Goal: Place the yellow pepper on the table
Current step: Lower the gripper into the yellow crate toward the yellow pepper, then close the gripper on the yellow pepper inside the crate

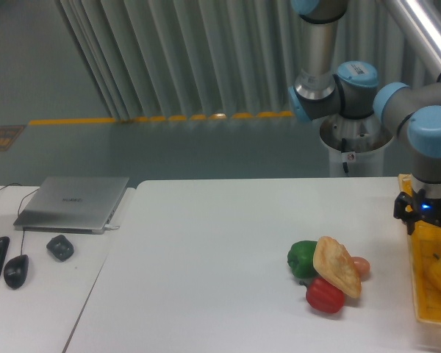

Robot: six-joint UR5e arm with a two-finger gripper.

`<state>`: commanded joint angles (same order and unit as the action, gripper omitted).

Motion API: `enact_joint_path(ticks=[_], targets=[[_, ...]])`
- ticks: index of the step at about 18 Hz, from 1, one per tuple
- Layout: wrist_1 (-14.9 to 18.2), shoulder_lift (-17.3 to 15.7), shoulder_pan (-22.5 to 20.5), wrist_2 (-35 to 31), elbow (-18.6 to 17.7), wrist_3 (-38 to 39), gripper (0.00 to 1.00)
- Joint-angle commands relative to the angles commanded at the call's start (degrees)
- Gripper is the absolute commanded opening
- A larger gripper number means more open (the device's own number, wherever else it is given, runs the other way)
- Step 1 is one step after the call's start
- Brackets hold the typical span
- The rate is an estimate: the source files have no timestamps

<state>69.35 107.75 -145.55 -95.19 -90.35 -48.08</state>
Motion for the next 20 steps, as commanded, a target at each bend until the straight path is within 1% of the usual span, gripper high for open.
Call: enact_joint_path(ticks=[3,4,6,9,12,14,17,20], targets=[[-1.59,-0.17,-1.14,1.23,0.0,2.02,1.0],[-2.29,-0.09,-1.23,1.76,0.0,3.86,1.0],[-3.78,0.0,-1.76,2.2,0.0,10.52,1.0],[-3.96,0.79,-1.85,2.11,1.49,17.83,1.0],[-4.22,1.58,-2.46,2.03,1.49,21.35,1.0],[-5.1,1.93,-2.46,2.02,1.49,26.17,1.0],[-5.54,2.63,-2.64,2.11,1.49,32.51,1.0],[-6.95,4.04,-2.64,2.46,1.49,38.48,1.0]])
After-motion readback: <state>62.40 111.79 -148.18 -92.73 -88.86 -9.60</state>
